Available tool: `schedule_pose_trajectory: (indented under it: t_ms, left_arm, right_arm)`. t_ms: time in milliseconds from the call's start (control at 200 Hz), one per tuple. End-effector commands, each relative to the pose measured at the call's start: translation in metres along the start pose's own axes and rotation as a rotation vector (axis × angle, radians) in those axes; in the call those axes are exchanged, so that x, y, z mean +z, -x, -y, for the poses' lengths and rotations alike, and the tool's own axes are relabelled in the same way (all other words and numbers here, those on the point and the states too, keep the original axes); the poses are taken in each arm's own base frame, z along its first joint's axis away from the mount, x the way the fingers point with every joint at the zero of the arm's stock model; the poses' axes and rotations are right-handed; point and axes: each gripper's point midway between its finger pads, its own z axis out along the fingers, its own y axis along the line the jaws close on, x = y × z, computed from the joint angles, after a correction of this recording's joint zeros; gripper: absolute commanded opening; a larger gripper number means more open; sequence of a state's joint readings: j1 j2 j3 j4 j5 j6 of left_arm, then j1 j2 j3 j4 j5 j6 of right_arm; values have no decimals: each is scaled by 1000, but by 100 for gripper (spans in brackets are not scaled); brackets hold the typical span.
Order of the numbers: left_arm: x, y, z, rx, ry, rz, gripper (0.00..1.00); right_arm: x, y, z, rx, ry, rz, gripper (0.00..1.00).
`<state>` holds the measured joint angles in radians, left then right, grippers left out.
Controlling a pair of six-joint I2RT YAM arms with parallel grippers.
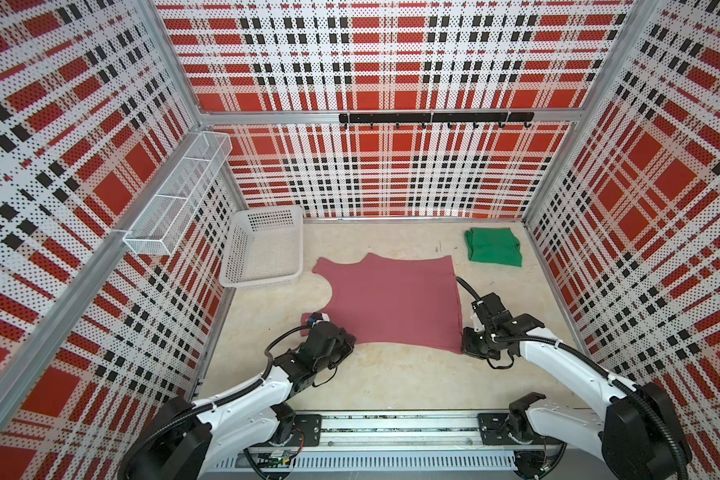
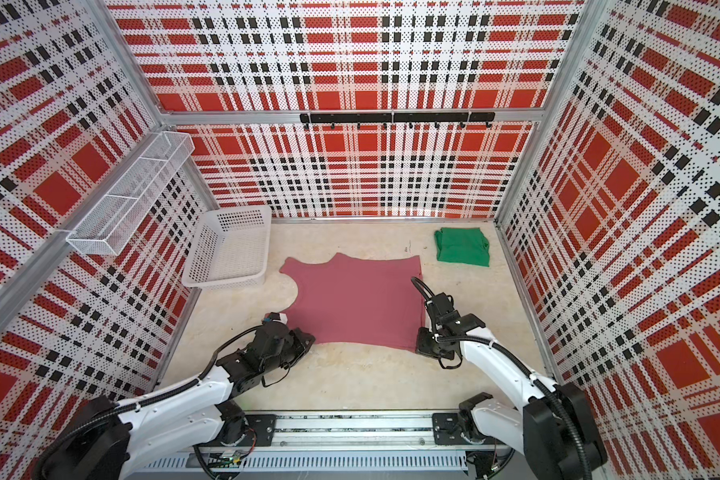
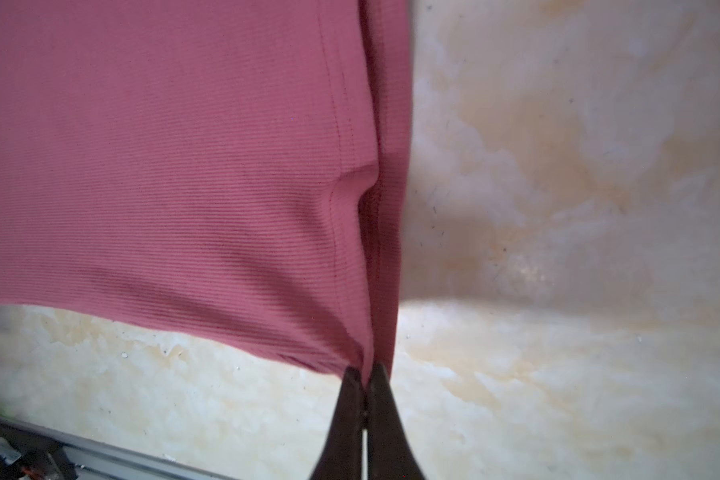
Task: Fold and stack the tank tops
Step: 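Lift the near edge with both grippers and fold it farther away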
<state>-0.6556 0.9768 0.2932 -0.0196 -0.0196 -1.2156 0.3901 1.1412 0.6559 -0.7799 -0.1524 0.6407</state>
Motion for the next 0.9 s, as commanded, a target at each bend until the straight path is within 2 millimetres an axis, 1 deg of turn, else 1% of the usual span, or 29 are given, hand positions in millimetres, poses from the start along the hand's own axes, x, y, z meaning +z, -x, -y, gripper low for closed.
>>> schedule_pose_trajectory:
  t_ms: [0, 65, 100, 225, 381, 571, 681, 892]
  left_arm:
    - [-3, 11, -6, 93, 93, 3, 0]
    - [1, 14, 0, 134, 99, -18, 0]
    - [3, 17, 4, 156, 103, -25, 0]
    - [13, 28, 8, 231, 141, -58, 0]
    - [30, 41, 12, 307, 168, -97, 0]
    - [50, 57, 22, 388, 189, -138, 0]
    - [60, 68, 29, 424, 195, -147, 0]
    - [79, 89, 44, 487, 202, -155, 0]
  right_arm:
    - [-10, 7, 6, -55, -81, -15, 0]
    - [-12, 16, 4, -72, -99, -15, 0]
    - [-12, 21, 2, -112, -105, -16, 0]
    - [-11, 41, -2, -161, -131, -15, 0]
    - [-15, 71, -5, -209, -167, 4, 0]
    - [-15, 105, -6, -241, -200, 27, 0]
    - [-12, 121, -7, -257, -202, 37, 1]
    - [-4, 153, -3, -258, -209, 67, 0]
